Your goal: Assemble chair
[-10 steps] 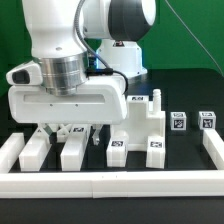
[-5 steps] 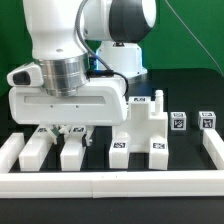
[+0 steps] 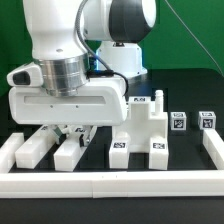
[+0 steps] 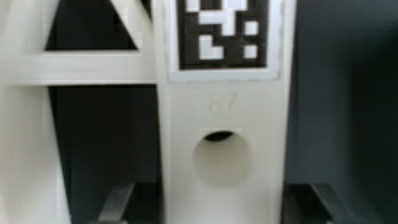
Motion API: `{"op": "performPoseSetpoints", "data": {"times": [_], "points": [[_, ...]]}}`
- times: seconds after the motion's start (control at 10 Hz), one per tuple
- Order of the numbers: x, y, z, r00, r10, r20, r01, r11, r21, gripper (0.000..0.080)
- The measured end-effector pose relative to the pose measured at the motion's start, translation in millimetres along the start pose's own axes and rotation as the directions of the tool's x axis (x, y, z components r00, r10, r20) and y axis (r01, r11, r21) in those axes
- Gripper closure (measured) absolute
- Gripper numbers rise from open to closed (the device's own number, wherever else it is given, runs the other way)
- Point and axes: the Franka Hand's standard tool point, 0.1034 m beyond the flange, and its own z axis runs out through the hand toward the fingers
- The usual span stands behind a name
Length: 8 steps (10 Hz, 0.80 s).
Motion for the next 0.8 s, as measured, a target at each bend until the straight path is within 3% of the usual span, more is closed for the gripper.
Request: {"op": "performPoseSetpoints", "data": {"times": [0.3,0.6,0.7,0.8], "points": [[-0.4,-0.5,-2.4,1.000,-0.005,0.010,0.005,1.000,0.001,0.0517],[3.3,-1.0,-70.1,0.997,-0.037,0.062,0.035,0.999,0.038,0.0515],[7.8,-5.5,-102.2,0.998,-0.033,0.052,0.030,0.998,0.061,0.0515],[7.4,-16.3,-124.5,0.998,-0.060,0.026,0.058,0.997,0.059,0.0515]]}}
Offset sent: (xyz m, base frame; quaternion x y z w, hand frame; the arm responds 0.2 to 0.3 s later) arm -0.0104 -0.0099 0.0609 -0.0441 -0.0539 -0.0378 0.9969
